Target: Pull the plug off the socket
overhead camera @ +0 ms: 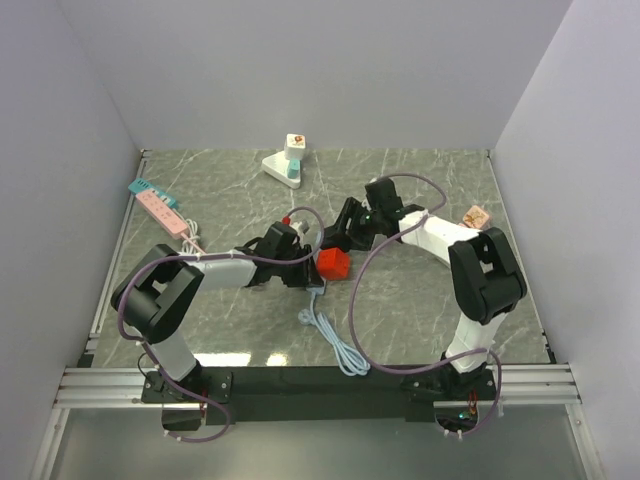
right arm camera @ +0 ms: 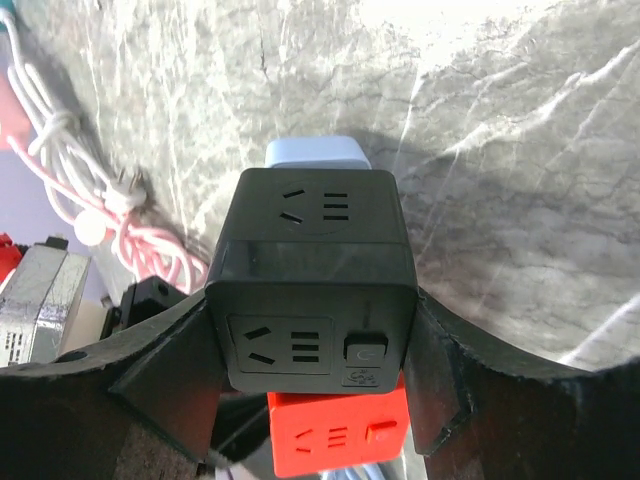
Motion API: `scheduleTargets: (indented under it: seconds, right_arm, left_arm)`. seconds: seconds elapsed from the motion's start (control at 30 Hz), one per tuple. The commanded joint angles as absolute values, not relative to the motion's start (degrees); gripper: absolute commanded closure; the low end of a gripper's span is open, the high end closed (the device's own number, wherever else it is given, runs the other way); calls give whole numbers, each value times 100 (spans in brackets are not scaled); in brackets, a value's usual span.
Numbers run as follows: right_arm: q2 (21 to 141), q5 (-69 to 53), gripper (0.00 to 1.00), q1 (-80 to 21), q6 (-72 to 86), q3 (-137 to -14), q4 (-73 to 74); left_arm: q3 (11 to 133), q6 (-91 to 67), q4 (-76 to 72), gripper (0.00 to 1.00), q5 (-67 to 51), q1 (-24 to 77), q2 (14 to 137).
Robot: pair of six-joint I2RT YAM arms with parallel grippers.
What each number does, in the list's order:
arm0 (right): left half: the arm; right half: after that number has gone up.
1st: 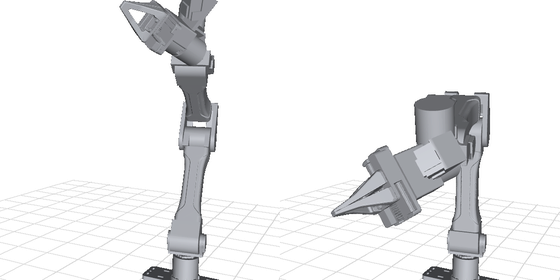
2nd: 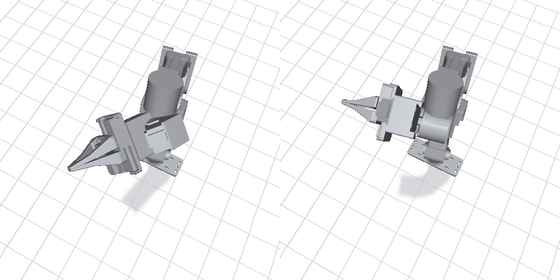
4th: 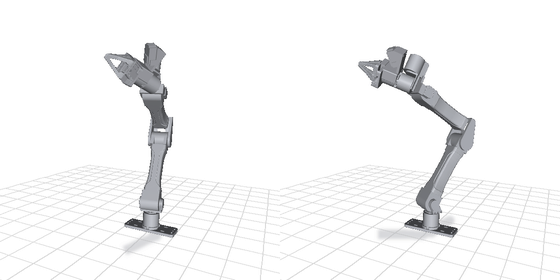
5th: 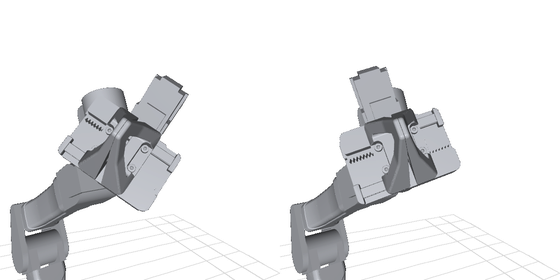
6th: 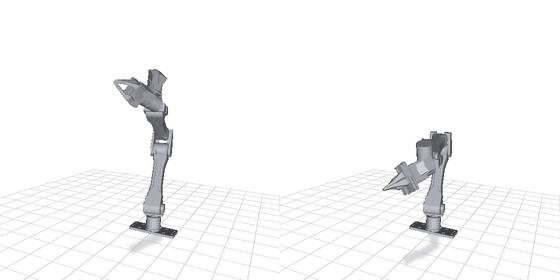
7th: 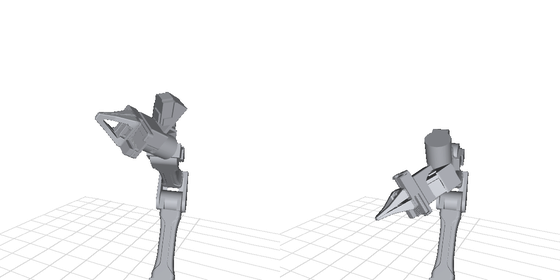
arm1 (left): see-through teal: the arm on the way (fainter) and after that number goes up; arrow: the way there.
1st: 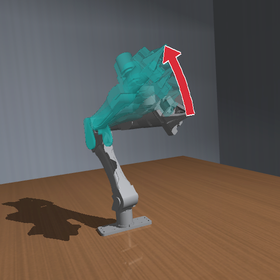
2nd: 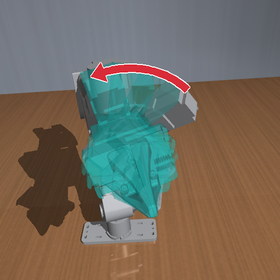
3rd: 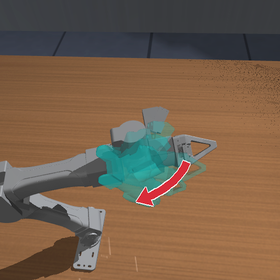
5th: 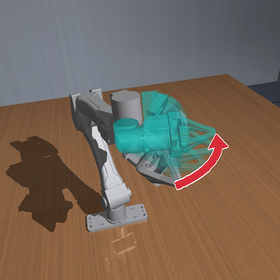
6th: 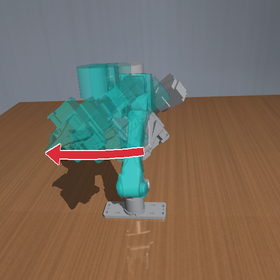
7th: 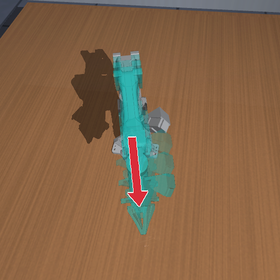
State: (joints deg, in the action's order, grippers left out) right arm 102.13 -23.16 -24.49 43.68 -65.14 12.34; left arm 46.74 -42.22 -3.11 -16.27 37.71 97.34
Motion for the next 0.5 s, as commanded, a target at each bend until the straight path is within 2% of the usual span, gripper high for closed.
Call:
scheduleTargets:
  seconds: [0.0, 0.2, 0.33, 0.47]
  right_arm:
    - [10106, -3433, 100, -3076, 4695, -6433, 1536]
    - [10406, -4034, 100, -2173, 3157, -7627, 3336]
    - [10643, -4332, 100, -1381, 2585, -8400, 4086]
    - [10889, -4631, 100, -1195, 2242, -8841, 4526]
  left_arm:
    - [4904, -4403, -18, 100, -483, 3533, 9993]
    - [4712, -4438, -18, 100, -518, 3454, 9906]
    - [4588, -4465, -61, 100, -527, 3402, 9853]
    - [4562, -4474, -70, 100, -527, 3366, 9861]
